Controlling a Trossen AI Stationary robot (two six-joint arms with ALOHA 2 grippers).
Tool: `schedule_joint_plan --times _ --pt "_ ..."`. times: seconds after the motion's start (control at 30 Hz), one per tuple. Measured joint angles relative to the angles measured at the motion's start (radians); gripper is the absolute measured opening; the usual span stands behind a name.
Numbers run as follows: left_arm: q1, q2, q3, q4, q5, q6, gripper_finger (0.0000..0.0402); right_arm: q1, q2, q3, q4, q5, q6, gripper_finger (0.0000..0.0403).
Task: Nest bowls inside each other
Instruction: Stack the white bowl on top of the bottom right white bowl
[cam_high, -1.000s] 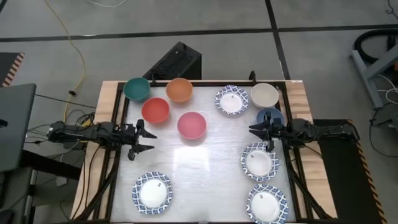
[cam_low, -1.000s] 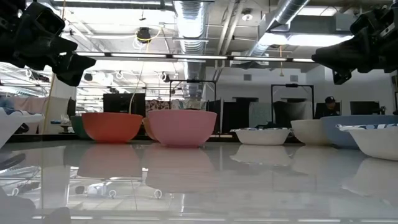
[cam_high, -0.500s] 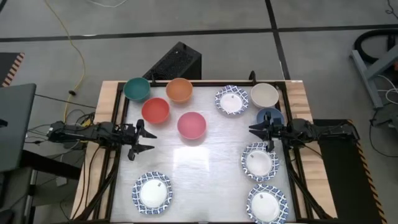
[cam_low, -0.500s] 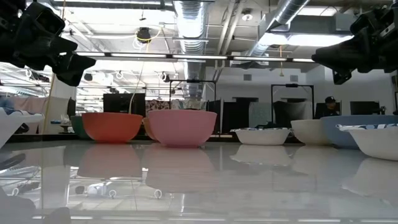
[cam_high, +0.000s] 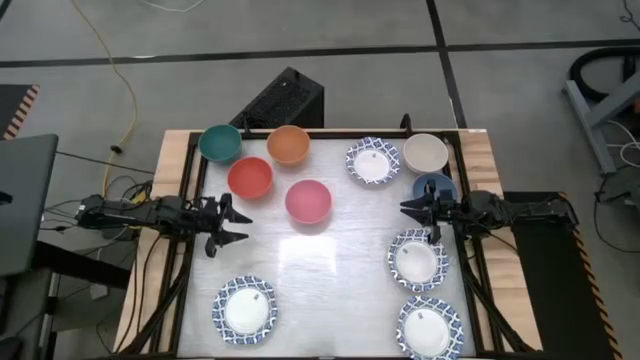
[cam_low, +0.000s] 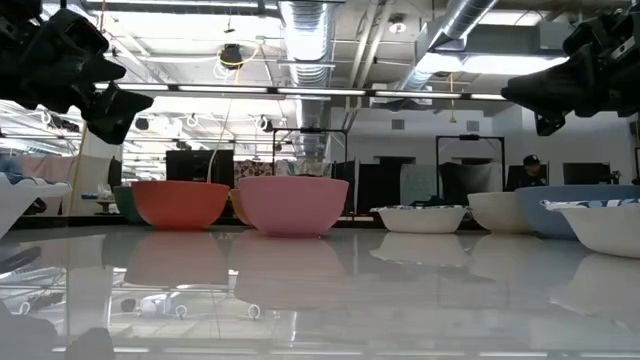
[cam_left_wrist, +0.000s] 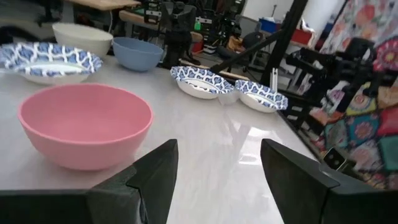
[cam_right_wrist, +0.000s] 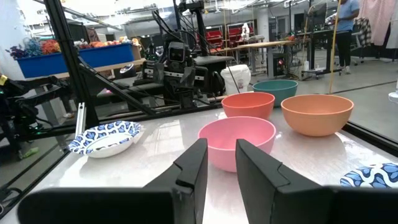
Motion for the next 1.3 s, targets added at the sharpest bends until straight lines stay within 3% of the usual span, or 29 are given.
schedule_joint_plan --times 0.37,0.6,0.77,0.87,1.03,1.13,1.3 --pt "0.000 0.000 0.000 0.002 -0.003 -0.372 0.0220 0.000 0.000 0.000 0.000 0.000 0.000 0.0105" --pt "0.000 0.000 -0.002 0.085 -0.260 -0.654 0.0220 -0.002 0.000 0.000 0.000 0.000 0.000 0.0105" --pt "0.000 0.000 -0.002 0.118 -0.286 -0.796 0.0220 -0.002 0.000 -0.002 0.020 0.000 0.024 0.0105" --pt "-0.001 0.000 -0.002 0.212 -0.275 -0.819 0.0220 0.002 0.000 -0.002 0.050 0.000 0.160 0.0105" --pt "-0.001 0.000 0.000 0.404 -0.250 -0.771 0.0220 0.005 0.000 -0.002 0.067 0.001 0.565 0.0105" --pt "-0.001 0.000 0.021 0.419 -0.228 -0.771 0.0220 0.005 0.000 -0.002 0.074 0.019 0.659 0.0105" --pt "-0.001 0.001 0.083 0.416 -0.225 -0.757 0.0220 0.005 0.000 -0.002 0.067 0.153 0.805 0.0105"
